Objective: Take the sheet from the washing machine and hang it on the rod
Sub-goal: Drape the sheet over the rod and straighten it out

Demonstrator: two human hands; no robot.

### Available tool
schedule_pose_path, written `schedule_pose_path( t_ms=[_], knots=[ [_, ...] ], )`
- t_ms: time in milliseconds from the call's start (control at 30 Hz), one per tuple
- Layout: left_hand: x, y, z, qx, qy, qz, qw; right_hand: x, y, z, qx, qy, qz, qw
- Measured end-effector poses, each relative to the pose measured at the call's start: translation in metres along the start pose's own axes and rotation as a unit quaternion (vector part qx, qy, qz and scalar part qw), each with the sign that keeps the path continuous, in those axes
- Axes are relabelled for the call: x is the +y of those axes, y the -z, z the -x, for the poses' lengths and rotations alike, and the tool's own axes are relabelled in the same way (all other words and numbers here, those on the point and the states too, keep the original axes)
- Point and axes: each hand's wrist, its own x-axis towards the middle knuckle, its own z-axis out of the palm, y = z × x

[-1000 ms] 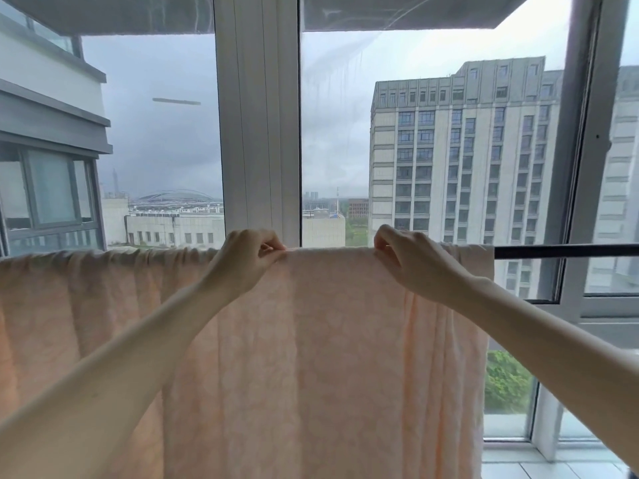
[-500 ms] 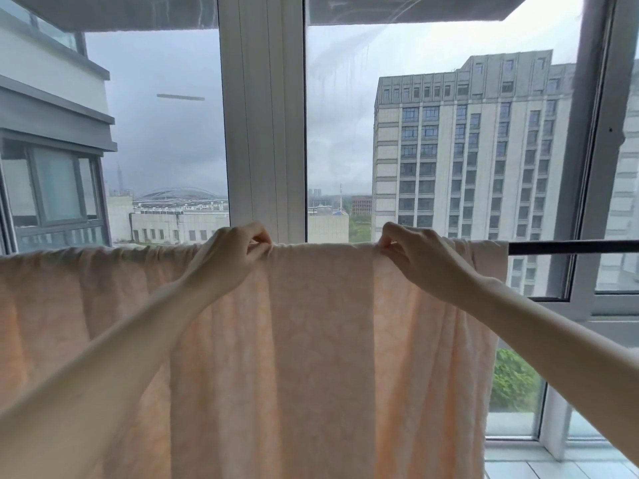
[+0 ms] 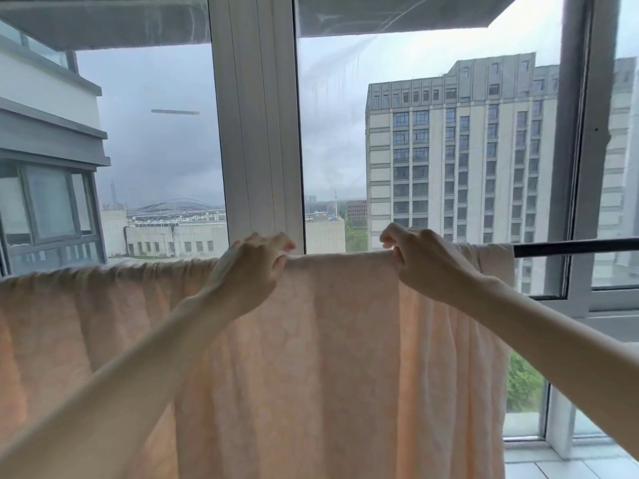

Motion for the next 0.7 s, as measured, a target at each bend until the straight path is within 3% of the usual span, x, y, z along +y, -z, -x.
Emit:
schedule_pose_path(
  t_ms=[67,333,700],
  knots=[
    [0.012,-0.008,-0.004,-0.003,-0.031,-0.002,1.000,-0.005,-0.001,0.000,0.005,0.014,-0.030,0.999],
    [0.006,-0.009,-0.006,0.021,-0.012,0.022,0.999,0.014,-0.003,0.013,0.065,0.058,-0.046,0.995],
    [-0.007,-0.014,-0.001,0.038,-0.023,-0.016,0.999,0.029,-0.008,0.022,0.090,0.097,0.028,0.991]
  ],
)
